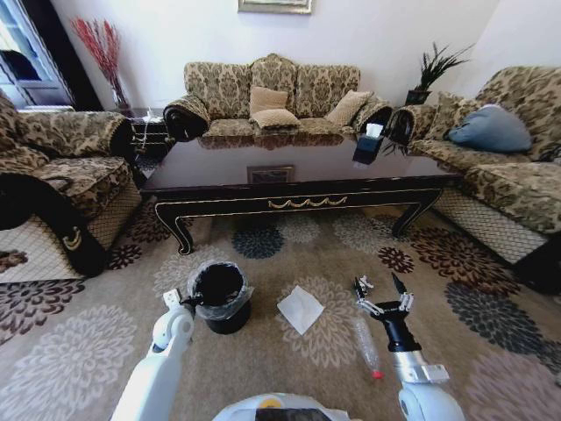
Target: Move to the front of the table and pick up the trash from the floor, then place it into the trash bin.
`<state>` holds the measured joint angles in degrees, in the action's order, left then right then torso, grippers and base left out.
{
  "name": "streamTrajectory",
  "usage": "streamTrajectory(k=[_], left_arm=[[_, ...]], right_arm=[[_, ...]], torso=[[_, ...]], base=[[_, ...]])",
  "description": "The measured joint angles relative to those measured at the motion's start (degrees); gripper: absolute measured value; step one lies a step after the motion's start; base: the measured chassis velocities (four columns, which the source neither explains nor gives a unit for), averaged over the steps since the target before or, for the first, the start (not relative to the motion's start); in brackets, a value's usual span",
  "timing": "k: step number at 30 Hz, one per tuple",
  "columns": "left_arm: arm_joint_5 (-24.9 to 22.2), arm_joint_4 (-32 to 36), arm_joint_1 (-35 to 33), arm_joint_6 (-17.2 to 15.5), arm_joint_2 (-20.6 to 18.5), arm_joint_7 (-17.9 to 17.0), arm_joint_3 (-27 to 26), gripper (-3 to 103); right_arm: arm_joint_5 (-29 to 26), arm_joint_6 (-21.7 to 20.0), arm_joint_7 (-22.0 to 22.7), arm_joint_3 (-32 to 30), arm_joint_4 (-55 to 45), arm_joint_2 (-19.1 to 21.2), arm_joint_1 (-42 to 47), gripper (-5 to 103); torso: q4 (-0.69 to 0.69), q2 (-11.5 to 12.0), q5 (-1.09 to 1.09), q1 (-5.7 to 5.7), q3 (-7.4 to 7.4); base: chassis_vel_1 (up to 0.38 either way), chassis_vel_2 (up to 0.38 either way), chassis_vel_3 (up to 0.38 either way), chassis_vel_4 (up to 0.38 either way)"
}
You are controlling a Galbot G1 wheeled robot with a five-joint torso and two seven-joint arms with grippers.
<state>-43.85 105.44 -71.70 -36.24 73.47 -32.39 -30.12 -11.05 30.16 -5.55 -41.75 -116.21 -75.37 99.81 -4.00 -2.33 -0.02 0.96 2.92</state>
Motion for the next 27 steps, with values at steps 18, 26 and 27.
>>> streamTrajectory(k=[18, 26, 27], left_arm=[[-1.6, 15.2, -7.7, 1.2, -8.0, 0.8, -6.1, 3], [-1.3, 22.1, -12.1, 1.8, -8.1, 0.9, -8.1, 3], [-1.2, 22.7, -12.7, 1.9, -7.9, 0.9, -8.4, 3]], right_arm=[[-11.7, -24.0, 10.8, 6.0, 3.9, 10.7, 1.2, 100], [-17.6, -31.6, 12.2, 9.4, 12.3, 19.8, -3.5, 100], [-18.6, -32.7, 12.9, 10.1, 13.6, 20.5, -4.7, 100]], torso=[[0.0, 0.0, 0.01, 0.0, -0.02], [0.03, 0.0, 0.03, 0.0, -0.02], [0.03, 0.0, 0.05, 0.0, -0.02]], base=[[0.0, 0.0, 0.0, 0.0], [0.002, 0.0, 0.0, 0.007], [0.0, 0.0, 0.0, 0.0]])
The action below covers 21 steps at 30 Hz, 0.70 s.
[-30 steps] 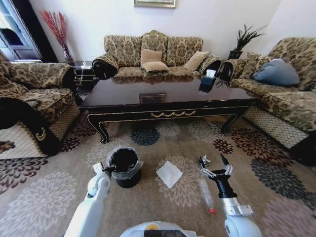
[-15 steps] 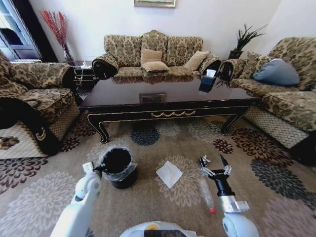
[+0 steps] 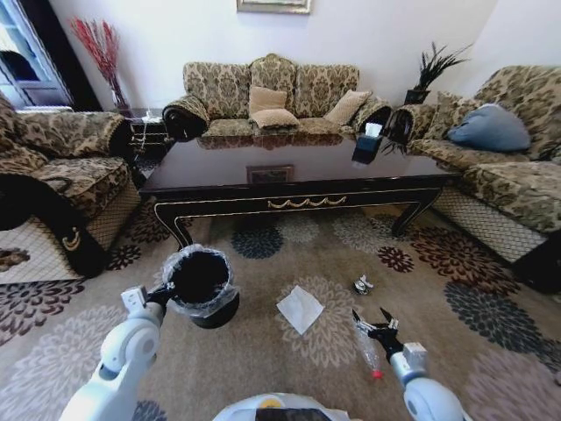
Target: Move to the front of the table and pick up the trash from the floor, then place it into the trash bin.
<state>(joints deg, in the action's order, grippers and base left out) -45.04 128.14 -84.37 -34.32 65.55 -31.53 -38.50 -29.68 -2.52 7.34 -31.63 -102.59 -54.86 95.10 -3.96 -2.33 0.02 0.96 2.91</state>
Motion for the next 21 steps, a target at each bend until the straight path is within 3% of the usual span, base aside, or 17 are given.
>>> streamTrajectory(k=[10, 21], left_arm=[[0.3, 4.2, -2.4, 0.2, 1.4, 0.2, -2.4, 3], [-0.2, 6.6, -4.1, 0.2, 1.5, 0.2, -4.8, 3]], right_arm=[[-7.5, -3.9, 2.9, 5.6, 9.5, 2.9, -7.8, 100], [-9.3, -2.7, 3.6, 11.5, 20.2, 1.0, -13.2, 100]], torso=[[-0.04, 0.0, -0.02, 0.0, 0.01], [-0.03, 0.0, -0.02, 0.0, 0.0]], base=[[0.0, 0.0, 0.0, 0.0], [0.0, 0.0, 0.0, 0.0]])
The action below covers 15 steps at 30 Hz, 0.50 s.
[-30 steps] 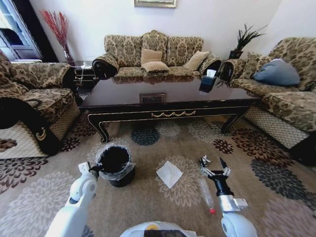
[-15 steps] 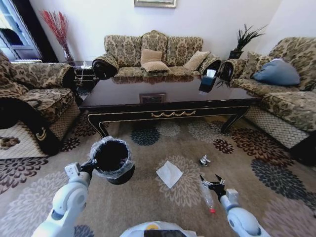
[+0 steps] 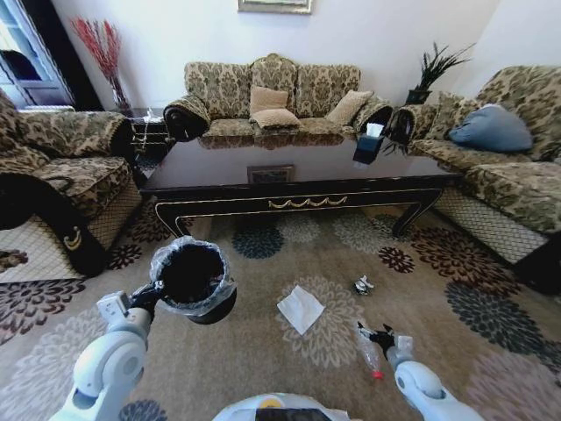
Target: Move to the front of the table and pick up the trash from the floor, then place it into the trash bin.
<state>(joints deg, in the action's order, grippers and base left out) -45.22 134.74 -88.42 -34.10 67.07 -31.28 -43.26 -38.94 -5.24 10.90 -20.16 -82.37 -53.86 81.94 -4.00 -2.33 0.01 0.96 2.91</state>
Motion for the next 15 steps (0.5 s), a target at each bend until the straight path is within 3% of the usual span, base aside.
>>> streamTrajectory(k=[12, 15], left_arm=[[0.0, 0.4, -0.6, 0.0, 0.1, 0.0, -0.3, 3], [0.0, 0.4, -0.7, 0.0, 0.1, 0.0, -0.3, 3]], right_arm=[[3.0, 0.6, 1.2, 2.2, 5.2, -2.6, -2.3, 101], [4.0, 0.6, 1.5, 2.2, 5.9, -3.2, -2.3, 92]], torso=[[0.0, 0.0, -0.01, 0.0, 0.0], [0.0, 0.0, -0.01, 0.0, 0.0]], base=[[0.0, 0.0, 0.0, 0.0], [0.0, 0.0, 0.0, 0.0]])
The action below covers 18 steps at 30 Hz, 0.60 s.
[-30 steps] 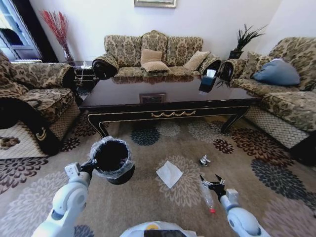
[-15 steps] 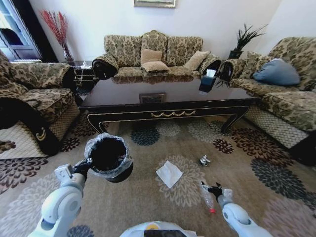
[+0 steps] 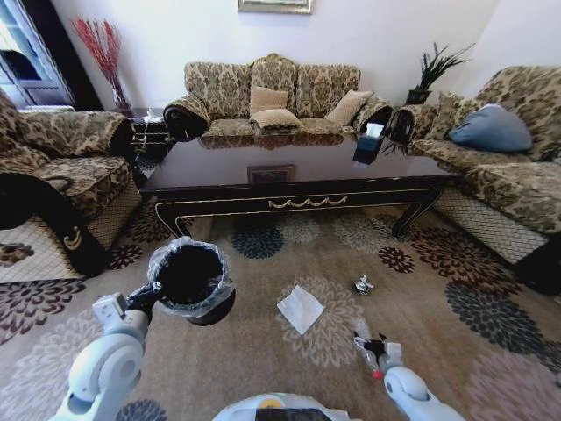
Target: Move to the front of the table and pick up the trash from the floor, then place it into the trash bin.
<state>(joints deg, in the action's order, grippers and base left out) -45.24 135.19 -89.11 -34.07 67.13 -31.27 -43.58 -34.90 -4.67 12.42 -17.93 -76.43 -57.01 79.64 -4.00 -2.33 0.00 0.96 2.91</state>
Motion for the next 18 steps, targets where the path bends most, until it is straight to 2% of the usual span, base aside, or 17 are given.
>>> streamTrajectory(k=[1, 2, 4, 7, 11, 12, 13, 14, 16, 18], left_arm=[[0.0, 0.0, 0.0, 0.0, 0.0, 0.0, 0.0, 3], [0.0, 0.0, 0.0, 0.0, 0.0, 0.0, 0.0, 3], [0.0, 0.0, 0.1, 0.1, -0.1, 0.0, 0.0, 3], [0.0, 0.0, 0.2, 0.1, 0.0, 0.0, 0.2, 3], [0.0, -0.1, 0.4, 0.1, 0.1, 0.0, 0.5, 3], [0.0, -0.1, 0.4, 0.1, 0.1, 0.0, 0.5, 3], [0.0, -0.2, 0.5, 0.1, 0.1, 0.0, 0.6, 3], [0.0, -0.2, 0.5, 0.1, 0.1, 0.0, 0.6, 3], [0.0, -0.3, 0.5, 0.1, 0.1, 0.0, 0.7, 3], [0.0, -0.3, 0.5, 0.1, 0.1, 0.1, 0.8, 3]], right_arm=[[0.3, 0.0, 0.1, 0.0, 0.0, -0.1, 0.0, 86], [0.3, 0.0, 0.1, 0.0, 0.0, -0.1, 0.0, 86], [0.7, -0.1, 0.3, 0.0, 0.0, -0.1, 0.2, 75], [1.1, -0.1, 0.4, 0.0, -0.2, -0.1, 0.4, 70], [2.1, -0.1, 0.5, -0.3, -0.4, -0.1, 0.9, 48], [2.1, -0.1, 0.5, -0.3, -0.4, -0.1, 0.9, 48], [2.2, 0.0, 0.5, -0.4, -0.6, -0.1, 1.1, 42], [2.4, 0.0, 0.5, -0.5, -0.7, -0.1, 1.2, 42], [2.8, 0.3, 0.5, -0.6, -1.0, 0.0, 1.5, 33], [3.1, 0.6, 0.5, -0.6, -1.1, 0.1, 1.6, 30]], torso=[[0.0, 0.0, 0.0, 0.0, 0.0], [0.0, 0.0, 0.0, 0.0, 0.0], [0.01, 0.0, 0.0, 0.0, 0.0], [0.0, 0.0, 0.0, 0.0, 0.0], [0.0, 0.0, 0.0, 0.0, 0.0], [0.0, 0.0, 0.0, 0.0, 0.0], [0.0, 0.0, 0.0, 0.0, 0.0], [0.0, 0.0, 0.0, 0.0, 0.0], [0.0, 0.0, 0.01, 0.0, 0.0], [0.0, 0.0, 0.01, 0.0, 0.0]], base=[[0.0, 0.0, 0.0, 0.0], [0.0, 0.0, 0.0, 0.0], [0.0, 0.0, 0.0, 0.0], [0.0, 0.0, 0.0, 0.0], [0.0, 0.0, 0.0, 0.0], [0.0, 0.0, 0.0, 0.0], [0.0, 0.0, 0.0, 0.0], [0.0, 0.0, 0.0, 0.0], [0.0, 0.0, 0.0, 0.0], [0.0, 0.0, 0.0, 0.0]])
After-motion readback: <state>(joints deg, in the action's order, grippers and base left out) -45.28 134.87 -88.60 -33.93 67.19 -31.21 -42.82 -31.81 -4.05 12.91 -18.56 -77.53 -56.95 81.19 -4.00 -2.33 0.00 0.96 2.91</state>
